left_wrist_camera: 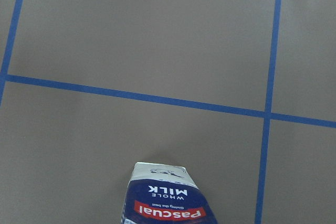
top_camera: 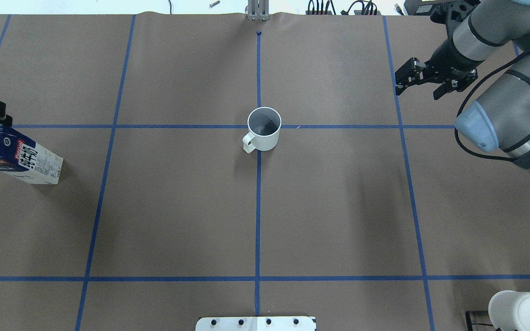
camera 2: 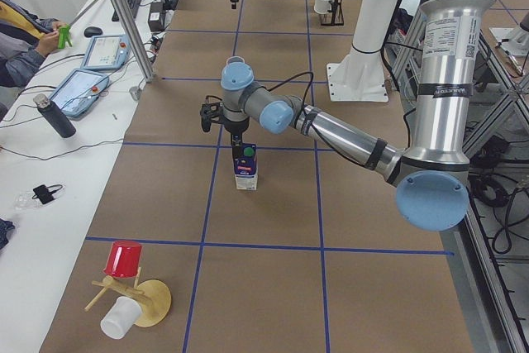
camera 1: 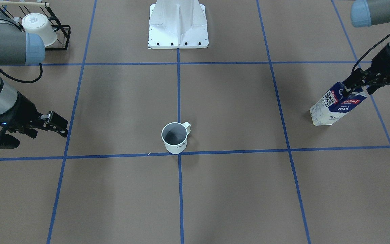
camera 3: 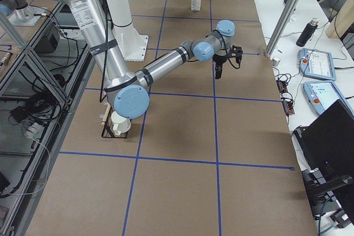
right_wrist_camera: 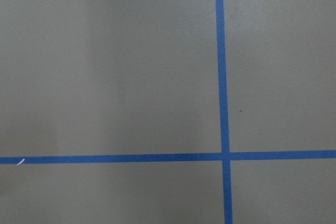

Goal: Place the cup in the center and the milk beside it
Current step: 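Raise the right gripper from the mug while the left gripper reaches the carton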

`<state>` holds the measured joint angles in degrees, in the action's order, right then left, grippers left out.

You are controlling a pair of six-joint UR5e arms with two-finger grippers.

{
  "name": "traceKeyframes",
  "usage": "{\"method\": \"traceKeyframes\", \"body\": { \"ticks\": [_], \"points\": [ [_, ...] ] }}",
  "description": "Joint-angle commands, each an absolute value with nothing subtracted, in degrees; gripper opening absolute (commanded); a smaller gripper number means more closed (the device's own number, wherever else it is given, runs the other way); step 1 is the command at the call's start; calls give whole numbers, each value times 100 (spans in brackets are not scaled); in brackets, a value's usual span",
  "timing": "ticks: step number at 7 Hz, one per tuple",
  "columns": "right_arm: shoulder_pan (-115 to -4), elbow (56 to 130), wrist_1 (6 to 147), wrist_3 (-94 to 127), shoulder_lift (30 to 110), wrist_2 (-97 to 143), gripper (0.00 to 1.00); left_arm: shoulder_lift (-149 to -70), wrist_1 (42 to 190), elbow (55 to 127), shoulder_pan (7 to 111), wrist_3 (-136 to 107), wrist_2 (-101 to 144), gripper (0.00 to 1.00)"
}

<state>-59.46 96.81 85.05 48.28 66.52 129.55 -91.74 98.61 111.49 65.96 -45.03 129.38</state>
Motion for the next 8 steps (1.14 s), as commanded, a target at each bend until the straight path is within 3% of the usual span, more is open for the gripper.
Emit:
{"method": "traceKeyframes", "body": {
  "ticks": [1,8],
  "points": [
    [-6038,9781,8499,4720,6846,12946,100,-9158,9861,11127,6487,-4430,12841,98],
    [-6231,10256,8499,4562,7469,12753,100,-9167,9896,10838,6329,-4245,12841,97]
  ]
}}
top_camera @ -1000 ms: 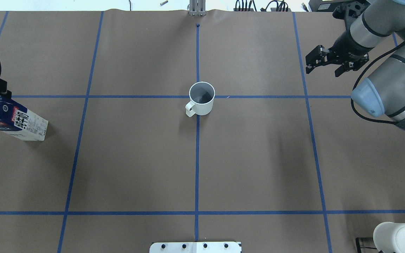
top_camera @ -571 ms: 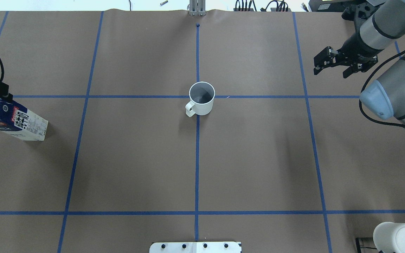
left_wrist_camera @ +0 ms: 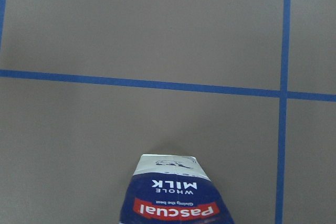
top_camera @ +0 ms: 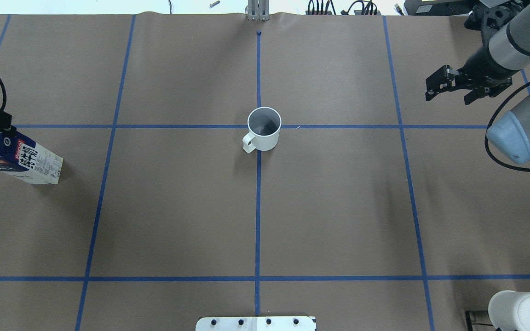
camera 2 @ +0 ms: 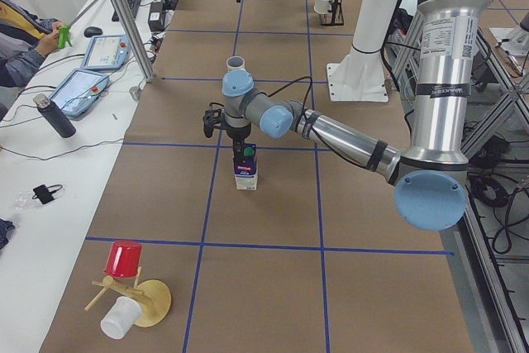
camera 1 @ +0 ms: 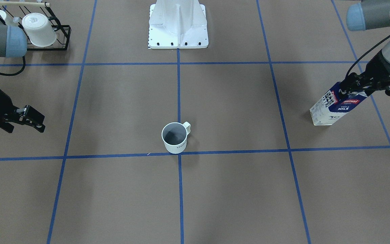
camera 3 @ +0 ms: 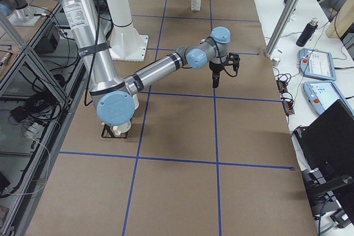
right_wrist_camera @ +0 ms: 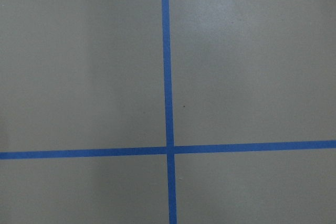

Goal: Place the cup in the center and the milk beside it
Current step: 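Raise the right gripper from the mug while the left gripper reaches the carton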

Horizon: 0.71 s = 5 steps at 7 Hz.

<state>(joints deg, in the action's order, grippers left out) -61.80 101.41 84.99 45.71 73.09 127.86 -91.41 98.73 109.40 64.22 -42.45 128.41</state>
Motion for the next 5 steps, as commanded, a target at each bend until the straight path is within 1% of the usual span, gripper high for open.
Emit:
{"method": "traceKeyframes", "body": {
  "ticks": [1,2,4,5],
  "points": [
    [-6353,10361,8499,4562,7619,12709,100,-9167,9905,10828,6285,-4236,12841,97],
    [-6563,10623,8508,4553,7942,12709,100,-9158,9914,10819,6267,-4202,12841,96],
    [-7081,11230,8517,4012,8793,12674,100,-9167,9914,10793,6240,-4201,12841,89],
    [-7354,11380,8517,3642,9155,12683,100,-9158,9914,10776,6240,-4184,12841,84]
  ]
}}
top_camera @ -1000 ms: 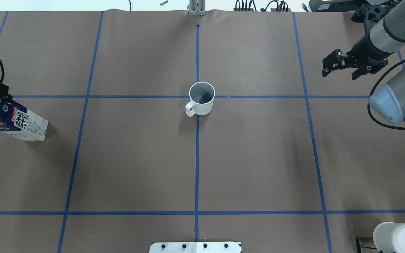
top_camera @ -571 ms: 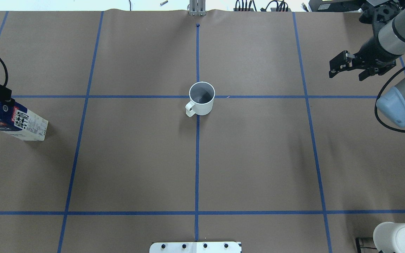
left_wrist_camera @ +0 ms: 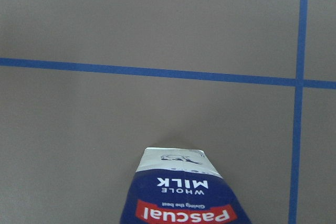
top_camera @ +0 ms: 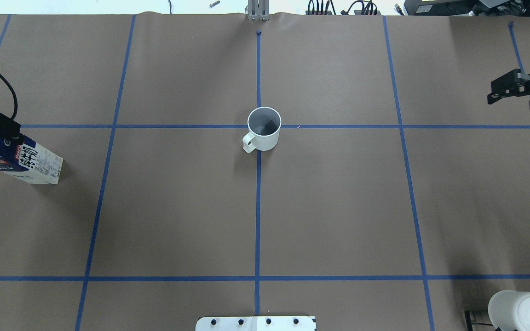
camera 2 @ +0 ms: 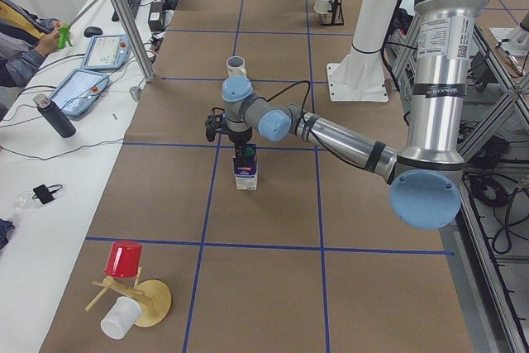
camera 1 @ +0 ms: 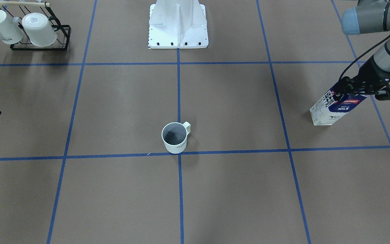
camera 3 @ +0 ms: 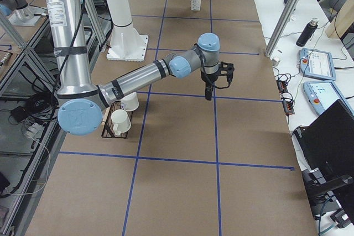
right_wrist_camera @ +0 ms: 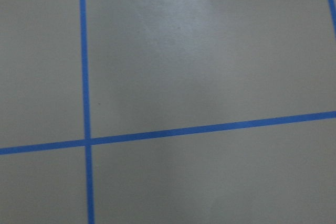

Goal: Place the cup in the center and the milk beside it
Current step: 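Grasp the Pascual milk carton with the left gripper and lift it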

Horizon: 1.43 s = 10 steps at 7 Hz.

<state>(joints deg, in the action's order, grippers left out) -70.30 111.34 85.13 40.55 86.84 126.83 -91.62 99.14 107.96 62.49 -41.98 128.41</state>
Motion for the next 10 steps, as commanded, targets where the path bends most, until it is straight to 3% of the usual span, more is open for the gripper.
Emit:
{"method": "traceKeyframes", "body": {
  "ticks": [1,3,4,5,7,9,10],
  "points": [
    [-7678,11417,8517,3308,9341,12683,100,-9158,9914,10741,6249,-4018,12841,80],
    [-7927,11513,8517,3085,9501,12683,100,-9202,9905,10766,6249,-4017,12850,43],
    [-7928,11514,8517,3085,9510,12683,100,-9376,9862,10819,6258,-4025,12876,36],
    [-7928,11514,8517,3085,9536,12683,100,-9778,9600,10811,6258,-4121,12859,36],
    [-8015,11540,8508,3067,9554,12683,100,-11356,8102,10628,6249,-4139,12736,36],
    [-8234,11523,8525,2561,9764,12683,100,-12659,7761,9778,5917,-4647,12700,36],
    [-8279,11531,8508,2505,9808,12683,100,-13535,7830,8921,5611,-4832,12700,36]
  ]
}}
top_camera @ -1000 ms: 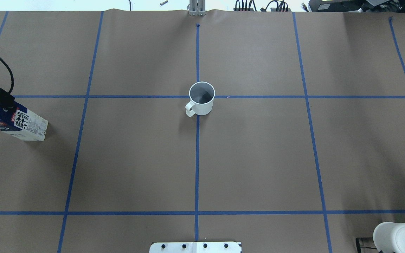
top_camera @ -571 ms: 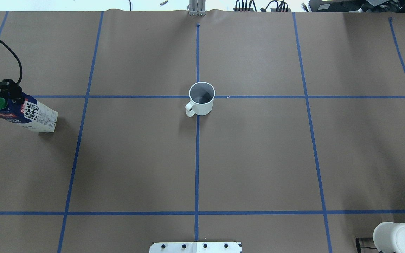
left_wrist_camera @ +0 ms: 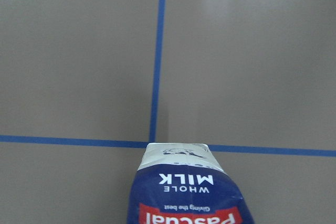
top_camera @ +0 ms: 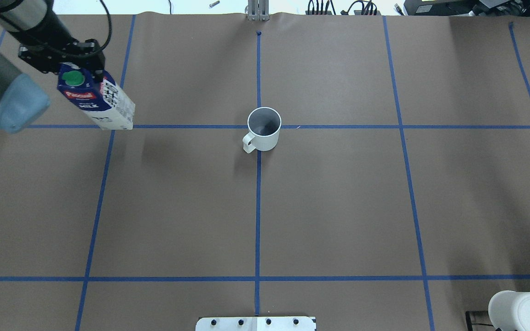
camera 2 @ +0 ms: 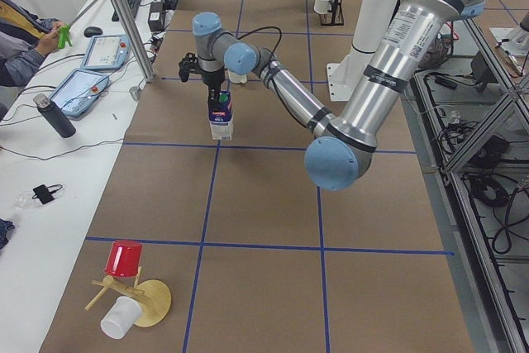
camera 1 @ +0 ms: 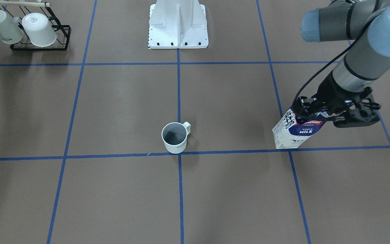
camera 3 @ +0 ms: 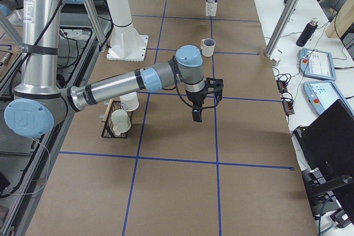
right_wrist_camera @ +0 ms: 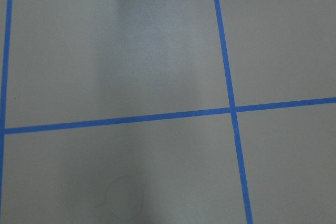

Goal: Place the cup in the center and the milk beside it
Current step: 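Carry the milk carton with the left gripper beside the white mug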

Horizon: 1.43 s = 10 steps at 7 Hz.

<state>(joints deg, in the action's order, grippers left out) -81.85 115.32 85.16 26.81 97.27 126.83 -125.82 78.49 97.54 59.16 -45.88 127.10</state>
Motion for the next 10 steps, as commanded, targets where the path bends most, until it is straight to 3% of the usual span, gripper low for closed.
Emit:
{"method": "traceKeyframes", "body": {
  "ticks": [1,2,6,8,9,10],
  "points": [
    [-8279,11531,8508,2505,9826,12683,100,-14579,7892,7859,5346,-4904,12700,36],
    [-8279,11540,8508,2505,9844,12683,100,-14964,7997,7414,5170,-5026,12691,36],
    [-8279,11549,8508,2505,9853,12691,100,-14924,8569,7295,4685,-5651,12261,38],
    [-8279,11566,8508,2505,9879,12691,100,-14915,8569,7295,4685,-5634,12252,50],
    [-8279,11566,8499,2505,9879,12700,100,-14872,8569,7295,4685,-5608,12252,65],
    [-8271,11566,8499,2505,9879,12691,100,-14871,8578,7295,4685,-5599,12252,71]
  ]
}}
